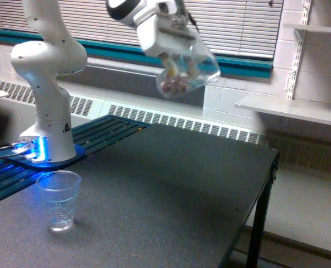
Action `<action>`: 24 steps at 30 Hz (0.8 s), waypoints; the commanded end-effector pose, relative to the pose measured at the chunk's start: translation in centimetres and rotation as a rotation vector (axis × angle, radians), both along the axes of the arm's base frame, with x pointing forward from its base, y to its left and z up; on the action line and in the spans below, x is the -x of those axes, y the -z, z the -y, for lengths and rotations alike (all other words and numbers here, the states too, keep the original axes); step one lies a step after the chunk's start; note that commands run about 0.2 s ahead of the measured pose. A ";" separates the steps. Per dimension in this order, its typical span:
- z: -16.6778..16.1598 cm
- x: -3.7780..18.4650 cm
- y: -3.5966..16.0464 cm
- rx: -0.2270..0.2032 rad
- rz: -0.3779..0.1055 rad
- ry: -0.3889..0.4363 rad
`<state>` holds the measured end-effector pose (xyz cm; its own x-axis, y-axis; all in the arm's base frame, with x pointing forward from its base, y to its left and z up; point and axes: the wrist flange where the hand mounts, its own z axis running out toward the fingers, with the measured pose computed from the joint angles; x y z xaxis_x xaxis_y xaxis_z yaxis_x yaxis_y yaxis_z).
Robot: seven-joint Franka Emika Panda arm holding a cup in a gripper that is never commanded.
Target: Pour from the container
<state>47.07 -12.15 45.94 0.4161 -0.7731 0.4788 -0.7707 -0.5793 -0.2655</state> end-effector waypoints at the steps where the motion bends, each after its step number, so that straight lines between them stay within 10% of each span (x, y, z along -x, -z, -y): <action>1: 0.9 2.0 2.0 -0.059 -0.009 0.155; 24: 2.9 5.9 7.9 -0.068 -0.167 0.385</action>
